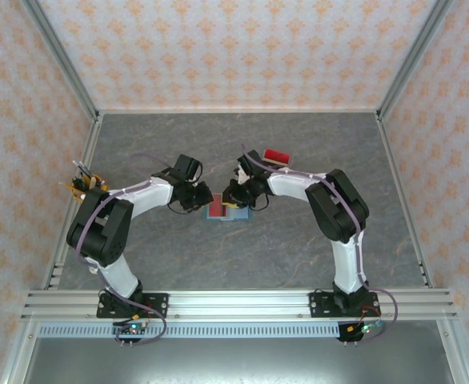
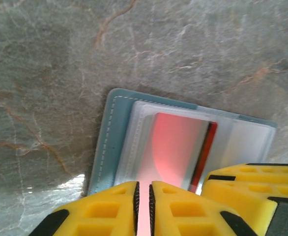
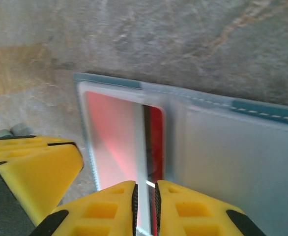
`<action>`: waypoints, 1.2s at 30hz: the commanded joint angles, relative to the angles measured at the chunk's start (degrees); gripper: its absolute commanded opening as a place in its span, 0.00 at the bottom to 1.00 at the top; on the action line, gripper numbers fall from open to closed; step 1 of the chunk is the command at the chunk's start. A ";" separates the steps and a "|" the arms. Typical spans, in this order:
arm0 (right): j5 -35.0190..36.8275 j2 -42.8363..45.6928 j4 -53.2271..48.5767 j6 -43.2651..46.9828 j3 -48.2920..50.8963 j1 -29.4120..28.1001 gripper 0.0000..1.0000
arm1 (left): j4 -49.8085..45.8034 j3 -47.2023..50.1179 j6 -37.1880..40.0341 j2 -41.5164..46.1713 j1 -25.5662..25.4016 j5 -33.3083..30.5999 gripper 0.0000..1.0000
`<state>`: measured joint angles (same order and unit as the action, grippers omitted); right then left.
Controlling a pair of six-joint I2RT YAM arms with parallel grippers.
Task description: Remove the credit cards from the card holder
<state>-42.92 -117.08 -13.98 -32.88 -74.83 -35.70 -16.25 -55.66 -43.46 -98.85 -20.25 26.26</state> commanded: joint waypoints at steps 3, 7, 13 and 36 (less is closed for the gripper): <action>3.05 -1.22 -3.46 1.23 -1.70 -0.07 0.20 | -1.64 -0.39 1.36 -2.29 0.12 0.19 0.14; 4.10 -1.23 -3.56 1.23 -1.44 -0.07 0.20 | -2.36 -0.48 1.54 -3.16 0.12 -0.06 0.11; 0.65 -2.01 -1.25 1.43 -1.55 -0.07 0.18 | -2.65 -0.23 1.54 -4.42 0.12 -0.02 0.07; 1.92 6.87 -5.45 5.21 4.70 2.39 0.00 | -2.94 0.29 1.93 0.70 1.18 0.67 0.26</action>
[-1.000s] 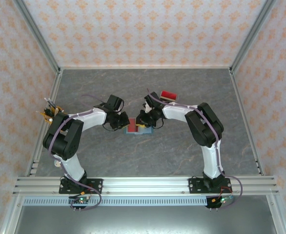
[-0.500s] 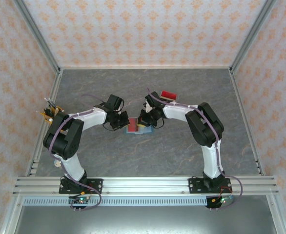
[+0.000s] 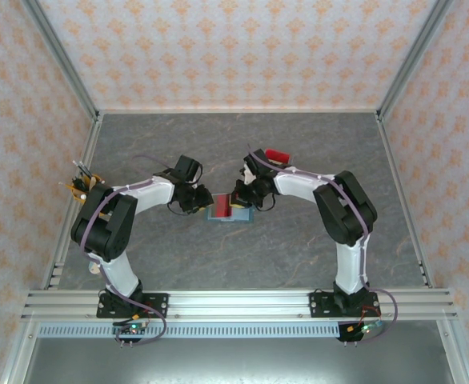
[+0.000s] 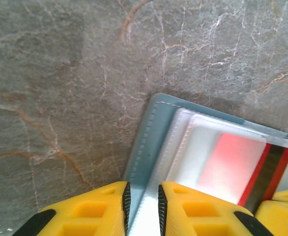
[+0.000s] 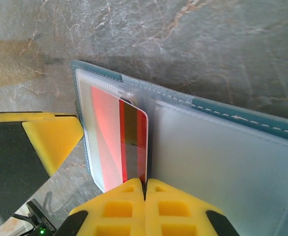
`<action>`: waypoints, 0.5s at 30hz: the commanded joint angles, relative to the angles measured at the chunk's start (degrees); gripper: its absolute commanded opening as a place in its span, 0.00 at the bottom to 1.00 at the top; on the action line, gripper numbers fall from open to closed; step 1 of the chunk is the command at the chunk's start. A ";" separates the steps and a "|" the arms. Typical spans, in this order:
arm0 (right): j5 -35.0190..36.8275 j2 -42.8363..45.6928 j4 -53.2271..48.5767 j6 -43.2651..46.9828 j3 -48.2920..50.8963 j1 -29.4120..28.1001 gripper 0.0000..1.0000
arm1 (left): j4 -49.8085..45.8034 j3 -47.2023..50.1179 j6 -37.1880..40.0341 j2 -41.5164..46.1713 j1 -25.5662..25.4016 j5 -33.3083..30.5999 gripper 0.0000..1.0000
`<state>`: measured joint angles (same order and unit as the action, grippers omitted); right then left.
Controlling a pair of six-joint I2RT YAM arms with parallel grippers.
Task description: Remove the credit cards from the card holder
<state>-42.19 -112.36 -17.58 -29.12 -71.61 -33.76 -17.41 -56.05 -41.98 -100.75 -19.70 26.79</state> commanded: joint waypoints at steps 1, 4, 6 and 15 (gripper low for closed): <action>0.86 2.53 -1.01 1.35 2.03 0.48 0.00 | -1.30 0.68 0.33 2.88 0.63 0.76 0.26; -0.27 2.75 0.12 0.98 2.40 0.53 0.00 | -0.21 0.75 -0.12 3.66 0.63 2.30 0.26; -0.19 2.86 0.43 0.75 2.45 0.54 0.00 | 1.17 1.20 -0.47 4.38 0.63 3.60 0.25; -0.94 3.43 0.91 -1.26 2.18 0.45 0.00 | 3.61 1.28 -0.04 3.48 -1.07 7.04 0.13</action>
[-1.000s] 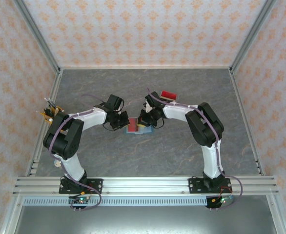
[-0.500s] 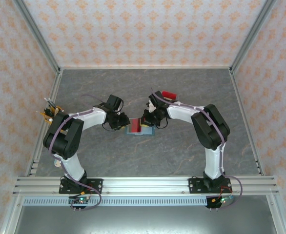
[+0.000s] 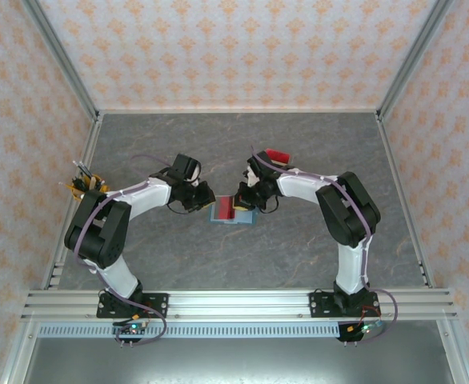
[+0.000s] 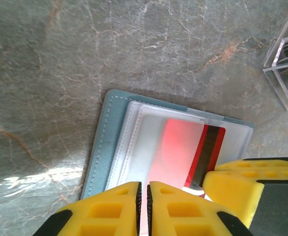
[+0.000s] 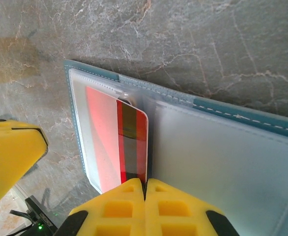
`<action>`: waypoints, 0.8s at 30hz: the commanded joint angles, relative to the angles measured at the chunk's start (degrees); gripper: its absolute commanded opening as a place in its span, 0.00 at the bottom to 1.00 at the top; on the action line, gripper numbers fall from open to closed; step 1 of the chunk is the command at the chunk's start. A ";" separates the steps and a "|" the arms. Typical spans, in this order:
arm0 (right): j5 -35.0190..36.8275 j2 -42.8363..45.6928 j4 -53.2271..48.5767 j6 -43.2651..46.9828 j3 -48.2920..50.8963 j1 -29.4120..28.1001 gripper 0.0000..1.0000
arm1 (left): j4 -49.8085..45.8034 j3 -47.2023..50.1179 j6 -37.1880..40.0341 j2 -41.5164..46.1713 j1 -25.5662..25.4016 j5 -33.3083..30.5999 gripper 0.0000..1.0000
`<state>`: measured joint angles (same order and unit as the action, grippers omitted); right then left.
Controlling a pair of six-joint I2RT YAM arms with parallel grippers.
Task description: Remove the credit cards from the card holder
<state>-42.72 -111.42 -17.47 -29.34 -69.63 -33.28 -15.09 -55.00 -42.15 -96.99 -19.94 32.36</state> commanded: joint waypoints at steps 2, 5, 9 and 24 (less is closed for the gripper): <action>-0.28 2.49 0.50 -1.53 -0.05 -0.08 0.00 | 1.29 -0.14 0.05 -1.71 -1.42 1.57 0.12; 0.00 2.69 -0.53 -1.94 -0.31 -0.03 0.00 | 1.21 -0.91 0.05 -3.82 -2.02 1.70 0.10; 0.55 3.33 -1.89 -3.09 -0.51 -0.03 0.00 | -0.73 -1.41 0.05 -5.93 -2.12 -0.12 0.08; 1.27 8.71 -3.52 -2.94 4.33 1.50 0.00 | -1.61 0.12 0.01 -5.35 -2.12 -2.93 0.20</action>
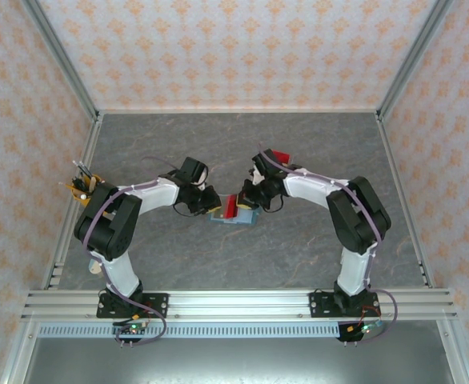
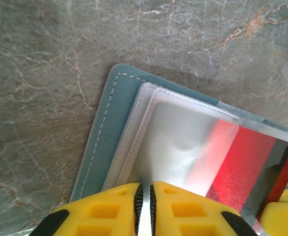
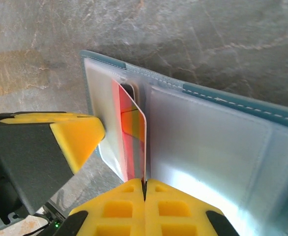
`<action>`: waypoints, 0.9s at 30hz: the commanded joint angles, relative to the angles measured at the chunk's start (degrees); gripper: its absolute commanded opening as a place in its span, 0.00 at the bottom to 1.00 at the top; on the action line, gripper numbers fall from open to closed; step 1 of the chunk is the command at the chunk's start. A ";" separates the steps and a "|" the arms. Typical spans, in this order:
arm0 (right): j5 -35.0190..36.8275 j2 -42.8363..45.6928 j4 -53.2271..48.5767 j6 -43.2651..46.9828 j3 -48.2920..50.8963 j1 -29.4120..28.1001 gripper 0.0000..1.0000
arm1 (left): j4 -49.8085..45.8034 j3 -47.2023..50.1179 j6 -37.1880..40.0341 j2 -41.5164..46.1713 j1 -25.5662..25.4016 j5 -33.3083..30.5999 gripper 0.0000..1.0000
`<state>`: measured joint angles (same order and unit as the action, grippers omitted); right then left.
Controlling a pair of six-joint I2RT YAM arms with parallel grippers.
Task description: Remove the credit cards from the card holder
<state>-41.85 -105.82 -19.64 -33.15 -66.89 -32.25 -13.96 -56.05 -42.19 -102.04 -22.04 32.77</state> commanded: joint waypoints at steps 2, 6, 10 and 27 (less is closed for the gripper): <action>-0.12 4.11 -0.85 1.60 2.43 0.76 0.00 | -2.51 0.82 0.18 0.38 0.03 -2.69 0.22; -2.01 6.32 1.40 2.68 4.15 1.83 0.00 | -0.99 0.18 -0.14 2.36 0.42 -0.40 0.30; -4.68 8.31 3.01 3.70 5.10 2.79 0.00 | 2.00 0.80 -1.25 4.91 1.51 2.91 0.37; -21.82 11.01 18.43 -1.62 6.51 7.59 0.00 | 37.41 8.89 -15.24 7.76 4.02 24.97 0.73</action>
<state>-58.39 -96.88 -7.75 -32.36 -61.10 -25.56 11.62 -47.99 -52.69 -95.64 -18.26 51.94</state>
